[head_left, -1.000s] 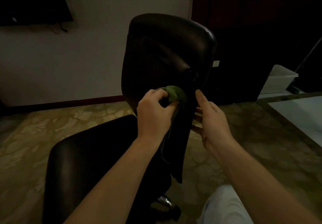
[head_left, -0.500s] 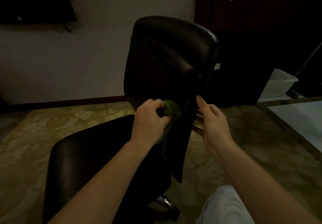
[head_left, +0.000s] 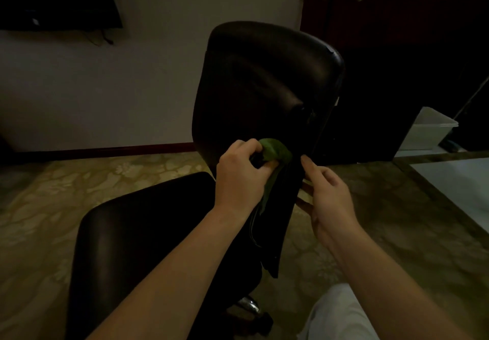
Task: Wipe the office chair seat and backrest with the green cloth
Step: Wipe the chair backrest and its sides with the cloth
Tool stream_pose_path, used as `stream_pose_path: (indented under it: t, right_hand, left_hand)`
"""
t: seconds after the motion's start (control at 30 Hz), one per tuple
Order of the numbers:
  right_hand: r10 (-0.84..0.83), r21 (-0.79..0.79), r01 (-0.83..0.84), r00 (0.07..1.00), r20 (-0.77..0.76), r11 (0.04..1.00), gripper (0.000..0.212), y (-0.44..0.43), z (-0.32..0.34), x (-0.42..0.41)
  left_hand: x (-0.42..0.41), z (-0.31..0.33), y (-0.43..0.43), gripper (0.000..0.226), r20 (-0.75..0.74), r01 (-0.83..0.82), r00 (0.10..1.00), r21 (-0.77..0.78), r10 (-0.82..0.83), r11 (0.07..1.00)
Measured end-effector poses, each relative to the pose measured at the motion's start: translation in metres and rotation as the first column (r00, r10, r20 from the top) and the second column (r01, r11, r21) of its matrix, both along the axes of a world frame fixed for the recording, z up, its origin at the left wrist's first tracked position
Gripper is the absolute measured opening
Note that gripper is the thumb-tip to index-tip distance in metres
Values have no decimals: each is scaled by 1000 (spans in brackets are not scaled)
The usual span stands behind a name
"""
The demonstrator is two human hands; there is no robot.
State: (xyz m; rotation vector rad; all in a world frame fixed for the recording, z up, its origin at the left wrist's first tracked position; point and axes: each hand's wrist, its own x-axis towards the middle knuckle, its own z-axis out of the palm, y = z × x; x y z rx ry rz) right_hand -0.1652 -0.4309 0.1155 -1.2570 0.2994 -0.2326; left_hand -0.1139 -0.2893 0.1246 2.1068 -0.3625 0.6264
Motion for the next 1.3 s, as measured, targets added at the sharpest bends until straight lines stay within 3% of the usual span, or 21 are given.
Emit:
stream_pose_path:
  t: [0.43, 0.57, 0.73, 1.13, 1.3]
  right_hand:
    - [7, -49, -7, 1000, -1, 999, 22, 0, -10, -5]
    - [21, -29, -22, 1000, -18, 999, 23, 2, -13, -8]
    - [14, -8, -14, 1000, -9, 1000, 25, 2, -13, -8]
    - [7, -47, -7, 1000, -13, 999, 27, -1, -22, -4]
    - [7, -75, -8, 1000, -14, 997, 27, 1, -23, -4]
  left_hand:
    - [-15, -41, 24, 16, -197, -22, 980, -10, 20, 1000]
    - [-15, -31, 20, 13, -148, -18, 989, -104, 2, 994]
    - [-8, -9, 4, 20, -58, -7, 998, -46, 5, 999]
    - [-13, -39, 5, 15, -132, -58, 990, -113, 43, 992]
    - [-25, -61, 15, 19, -177, -44, 983, -33, 38, 998]
